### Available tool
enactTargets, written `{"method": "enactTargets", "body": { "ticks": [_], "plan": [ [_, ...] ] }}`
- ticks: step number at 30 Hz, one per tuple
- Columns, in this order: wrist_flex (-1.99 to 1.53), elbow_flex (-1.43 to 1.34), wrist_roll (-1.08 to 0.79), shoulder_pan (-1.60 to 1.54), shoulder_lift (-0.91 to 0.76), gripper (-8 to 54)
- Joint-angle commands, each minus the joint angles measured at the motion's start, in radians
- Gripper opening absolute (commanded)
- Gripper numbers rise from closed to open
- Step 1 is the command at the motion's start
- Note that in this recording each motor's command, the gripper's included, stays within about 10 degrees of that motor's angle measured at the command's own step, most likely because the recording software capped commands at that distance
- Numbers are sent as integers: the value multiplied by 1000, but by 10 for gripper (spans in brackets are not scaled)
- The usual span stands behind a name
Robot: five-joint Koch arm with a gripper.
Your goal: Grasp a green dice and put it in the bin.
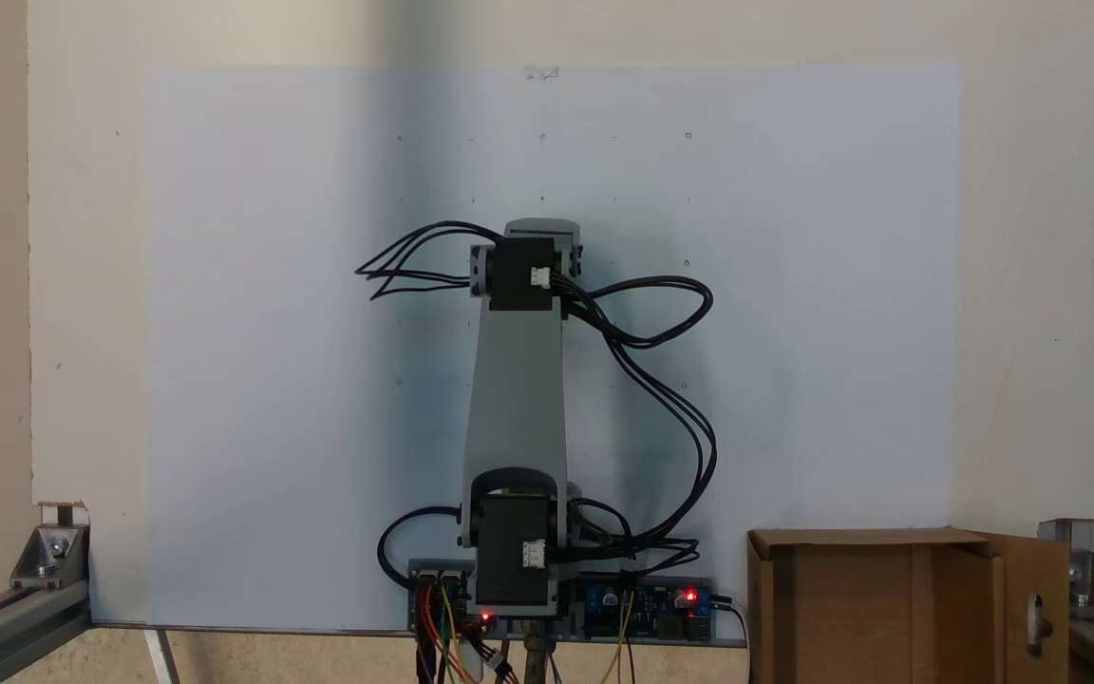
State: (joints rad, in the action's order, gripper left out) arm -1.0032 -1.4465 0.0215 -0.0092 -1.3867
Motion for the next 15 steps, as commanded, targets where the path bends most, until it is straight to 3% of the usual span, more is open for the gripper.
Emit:
{"method": "enactTargets", "body": {
  "ticks": [1,3,15],
  "plan": [
    [6,6,57,-9,-21,179],
    [11,5,58,-8,-20,118],
    [-32,8,58,-5,-28,118]
  ]
}}
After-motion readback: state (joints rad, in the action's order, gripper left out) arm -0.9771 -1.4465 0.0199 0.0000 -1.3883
